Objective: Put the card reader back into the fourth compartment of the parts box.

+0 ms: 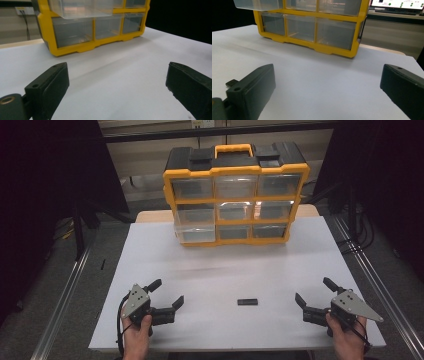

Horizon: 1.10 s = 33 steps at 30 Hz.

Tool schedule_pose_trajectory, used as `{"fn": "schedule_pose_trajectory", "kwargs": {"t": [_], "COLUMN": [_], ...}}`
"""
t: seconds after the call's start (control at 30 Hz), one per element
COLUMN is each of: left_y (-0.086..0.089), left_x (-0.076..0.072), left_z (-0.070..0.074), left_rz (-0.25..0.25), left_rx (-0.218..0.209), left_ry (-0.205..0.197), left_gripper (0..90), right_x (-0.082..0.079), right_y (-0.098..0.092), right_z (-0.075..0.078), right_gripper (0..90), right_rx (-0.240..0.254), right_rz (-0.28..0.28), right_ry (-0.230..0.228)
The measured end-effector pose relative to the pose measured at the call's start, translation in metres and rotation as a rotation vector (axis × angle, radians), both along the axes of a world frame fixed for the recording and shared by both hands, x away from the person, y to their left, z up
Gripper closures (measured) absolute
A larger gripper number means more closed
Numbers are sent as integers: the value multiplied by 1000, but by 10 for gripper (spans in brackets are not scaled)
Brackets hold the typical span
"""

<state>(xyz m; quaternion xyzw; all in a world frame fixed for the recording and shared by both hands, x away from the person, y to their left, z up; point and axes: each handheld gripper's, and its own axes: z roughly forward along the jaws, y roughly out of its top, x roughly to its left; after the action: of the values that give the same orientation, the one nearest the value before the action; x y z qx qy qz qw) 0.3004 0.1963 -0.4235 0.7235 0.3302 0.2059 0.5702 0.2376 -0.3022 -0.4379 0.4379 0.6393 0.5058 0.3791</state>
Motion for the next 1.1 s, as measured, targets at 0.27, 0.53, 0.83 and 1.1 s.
{"fn": "schedule_pose_trajectory", "kwargs": {"t": [0.27,0.53,0.83,1.1], "left_y": [-7,-21,-42,-67], "left_x": [1,2,0,6], "left_z": [0,0,11,18], "left_rz": [-65,-130,-204,-281], "left_rx": [40,70,26,52], "left_ry": [21,17,-8,-47], "left_gripper": [41,46,42,38], "right_x": [2,3,2,2], "right_y": [4,4,4,4], "right_z": [-1,-1,-1,-1], "right_gripper": [0,0,0,0], "right_rx": [-6,3,4,11], "right_rz": [16,37,36,38], "right_ry": [5,7,7,8]}}
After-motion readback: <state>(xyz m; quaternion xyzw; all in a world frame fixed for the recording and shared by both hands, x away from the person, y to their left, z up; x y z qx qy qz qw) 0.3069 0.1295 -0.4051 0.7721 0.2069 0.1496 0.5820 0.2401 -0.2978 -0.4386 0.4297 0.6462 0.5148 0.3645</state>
